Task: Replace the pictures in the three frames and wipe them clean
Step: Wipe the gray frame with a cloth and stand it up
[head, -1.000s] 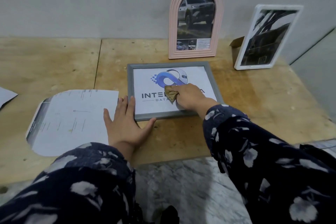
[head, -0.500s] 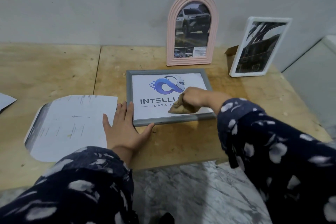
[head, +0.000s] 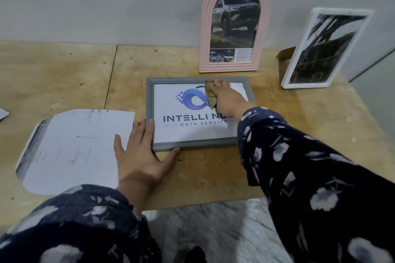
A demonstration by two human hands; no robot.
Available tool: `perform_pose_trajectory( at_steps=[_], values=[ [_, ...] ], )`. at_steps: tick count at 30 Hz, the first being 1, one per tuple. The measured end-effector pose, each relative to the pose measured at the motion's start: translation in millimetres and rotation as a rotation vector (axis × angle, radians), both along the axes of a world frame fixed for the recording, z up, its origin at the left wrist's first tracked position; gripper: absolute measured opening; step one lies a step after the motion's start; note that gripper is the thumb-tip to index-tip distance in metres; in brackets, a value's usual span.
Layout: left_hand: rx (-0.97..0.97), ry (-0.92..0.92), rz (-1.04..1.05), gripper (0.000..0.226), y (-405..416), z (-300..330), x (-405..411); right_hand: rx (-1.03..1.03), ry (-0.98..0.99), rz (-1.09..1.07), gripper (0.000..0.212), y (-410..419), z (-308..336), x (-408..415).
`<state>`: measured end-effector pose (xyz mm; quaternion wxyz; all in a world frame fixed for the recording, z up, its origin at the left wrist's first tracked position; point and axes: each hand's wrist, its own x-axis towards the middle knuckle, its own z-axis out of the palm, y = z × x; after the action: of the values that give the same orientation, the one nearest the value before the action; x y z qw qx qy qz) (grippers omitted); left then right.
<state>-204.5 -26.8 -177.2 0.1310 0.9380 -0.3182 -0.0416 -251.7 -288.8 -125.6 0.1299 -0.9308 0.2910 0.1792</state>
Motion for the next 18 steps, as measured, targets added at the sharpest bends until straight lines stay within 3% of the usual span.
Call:
perform_pose_trajectory(
  at_steps=[18],
  values=[
    [0.002,-0.034,0.014,0.101,0.4,-1.9,-1.7,-0.056,-0.005,0.08,0.046,41.0,11.6,-63.4]
  ],
)
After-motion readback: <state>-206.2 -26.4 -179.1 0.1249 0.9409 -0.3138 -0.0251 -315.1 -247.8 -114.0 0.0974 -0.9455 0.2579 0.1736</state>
